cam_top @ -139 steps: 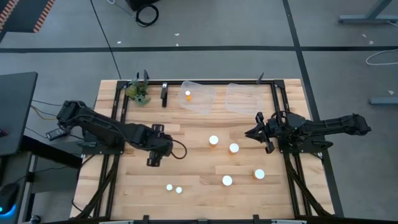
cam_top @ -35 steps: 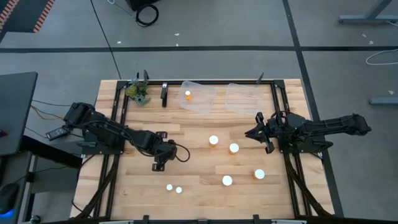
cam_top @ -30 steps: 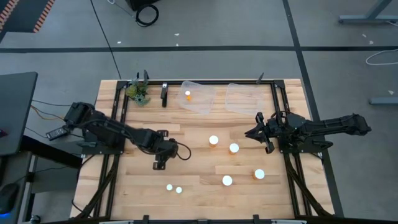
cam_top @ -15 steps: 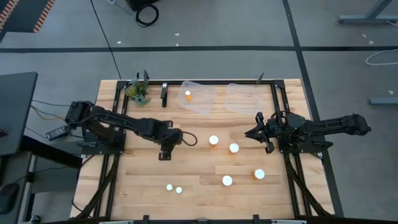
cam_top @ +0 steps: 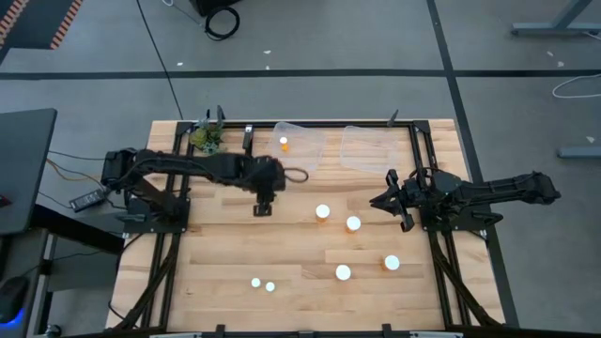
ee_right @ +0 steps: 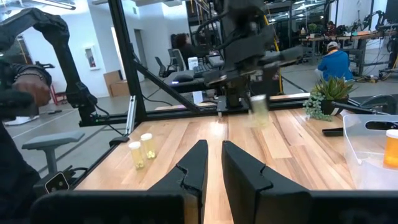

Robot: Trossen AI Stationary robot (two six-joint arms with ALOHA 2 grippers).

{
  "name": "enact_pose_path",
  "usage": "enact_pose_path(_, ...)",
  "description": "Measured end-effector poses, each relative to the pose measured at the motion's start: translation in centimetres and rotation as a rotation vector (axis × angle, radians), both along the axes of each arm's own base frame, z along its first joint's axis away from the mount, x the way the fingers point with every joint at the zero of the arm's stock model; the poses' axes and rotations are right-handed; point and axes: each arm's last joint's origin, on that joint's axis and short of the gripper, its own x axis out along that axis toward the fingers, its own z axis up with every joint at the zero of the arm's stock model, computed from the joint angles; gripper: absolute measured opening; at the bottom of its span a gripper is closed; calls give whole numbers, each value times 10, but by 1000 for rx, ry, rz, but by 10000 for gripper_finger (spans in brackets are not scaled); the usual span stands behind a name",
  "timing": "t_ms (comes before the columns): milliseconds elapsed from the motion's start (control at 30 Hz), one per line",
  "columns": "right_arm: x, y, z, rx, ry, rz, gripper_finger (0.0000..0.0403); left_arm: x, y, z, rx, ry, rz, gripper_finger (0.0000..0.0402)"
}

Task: Pick and place medicine bottles into bin by pill shape (circle, oval)
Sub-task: Put the small yellow pill bottle into the left transparent bin

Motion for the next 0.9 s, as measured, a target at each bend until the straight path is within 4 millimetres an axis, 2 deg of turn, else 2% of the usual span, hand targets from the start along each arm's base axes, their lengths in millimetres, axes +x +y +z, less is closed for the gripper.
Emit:
enact_pose_path(333,0,0,0,0,0,0,54,7,45,22,82,-139,46,133)
enact_pose_path(700,0,0,0,0,-1,0,54,8,76,43,158,-220,74,133)
enact_pose_path(900,0,0,0,0,0,0,54,26,93,42,190,-206,64,129)
